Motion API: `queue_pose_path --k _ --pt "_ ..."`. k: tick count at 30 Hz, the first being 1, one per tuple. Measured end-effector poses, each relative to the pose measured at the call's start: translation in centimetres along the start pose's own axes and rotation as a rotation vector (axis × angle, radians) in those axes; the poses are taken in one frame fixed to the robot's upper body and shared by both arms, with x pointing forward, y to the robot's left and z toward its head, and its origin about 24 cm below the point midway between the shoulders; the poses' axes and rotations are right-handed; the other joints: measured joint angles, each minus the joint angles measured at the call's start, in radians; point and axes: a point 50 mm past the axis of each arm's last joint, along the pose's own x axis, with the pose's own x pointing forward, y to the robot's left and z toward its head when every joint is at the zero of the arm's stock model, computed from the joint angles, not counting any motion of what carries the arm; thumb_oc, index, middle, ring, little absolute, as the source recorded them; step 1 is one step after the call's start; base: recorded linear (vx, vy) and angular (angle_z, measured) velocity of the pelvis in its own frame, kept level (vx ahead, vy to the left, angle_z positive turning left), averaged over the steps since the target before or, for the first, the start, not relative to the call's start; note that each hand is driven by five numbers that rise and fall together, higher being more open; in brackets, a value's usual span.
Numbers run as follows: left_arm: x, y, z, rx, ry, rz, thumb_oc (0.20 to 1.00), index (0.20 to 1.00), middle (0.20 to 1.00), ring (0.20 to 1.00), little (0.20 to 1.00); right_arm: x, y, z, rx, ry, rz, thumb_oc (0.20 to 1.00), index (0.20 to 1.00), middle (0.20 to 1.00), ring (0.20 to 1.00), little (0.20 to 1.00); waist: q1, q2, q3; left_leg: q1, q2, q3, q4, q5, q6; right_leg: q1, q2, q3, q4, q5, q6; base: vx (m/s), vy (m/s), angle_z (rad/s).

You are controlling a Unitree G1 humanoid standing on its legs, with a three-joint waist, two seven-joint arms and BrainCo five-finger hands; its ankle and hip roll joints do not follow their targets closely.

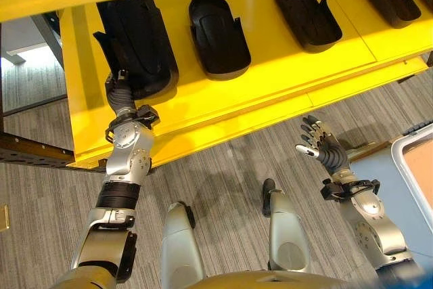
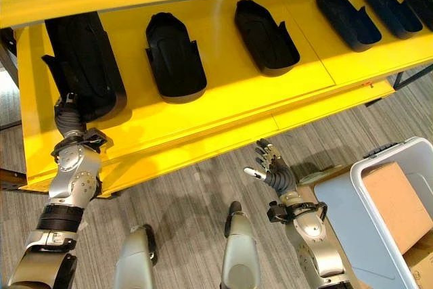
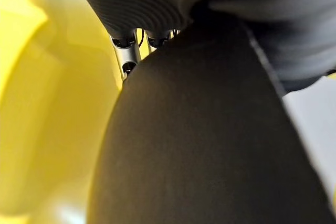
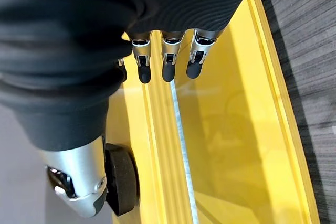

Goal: Move parts from the plastic box to the shelf.

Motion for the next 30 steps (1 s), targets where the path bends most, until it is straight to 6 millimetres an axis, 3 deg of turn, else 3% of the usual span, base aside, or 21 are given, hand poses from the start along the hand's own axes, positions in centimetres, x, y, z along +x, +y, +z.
queue_pose_path --k 8,30 --pt "1.2 1.0 1.4 0.122 -0.046 0.013 0.2 0.2 0.2 0.2 0.2 0.0 0.1 0.1 -0.006 -0.001 0.027 1.0 1.0 1.0 1.0 1.0 0.002 0.001 -0.001 -0.027 0.0 -0.005 0.01 -0.001 0.0 -0.031 -0.004 -0.001 0.027 -0.012 -0.005 0.0 0.003 0.0" --pt "1.7 2.7 2.1 0.117 -0.05 0.07 0.2 0.2 0.2 0.2 0.2 -0.5 0.0 -0.6 -0.006 0.031 0.059 1.0 1.0 1.0 1.0 1.0 0.025 -0.006 -0.006 -0.064 0.003 -0.012 0.025 -0.002 0.0 -0.068 0.0 -0.001 0.043 -0.02 -0.009 0.0 0.0 0.0"
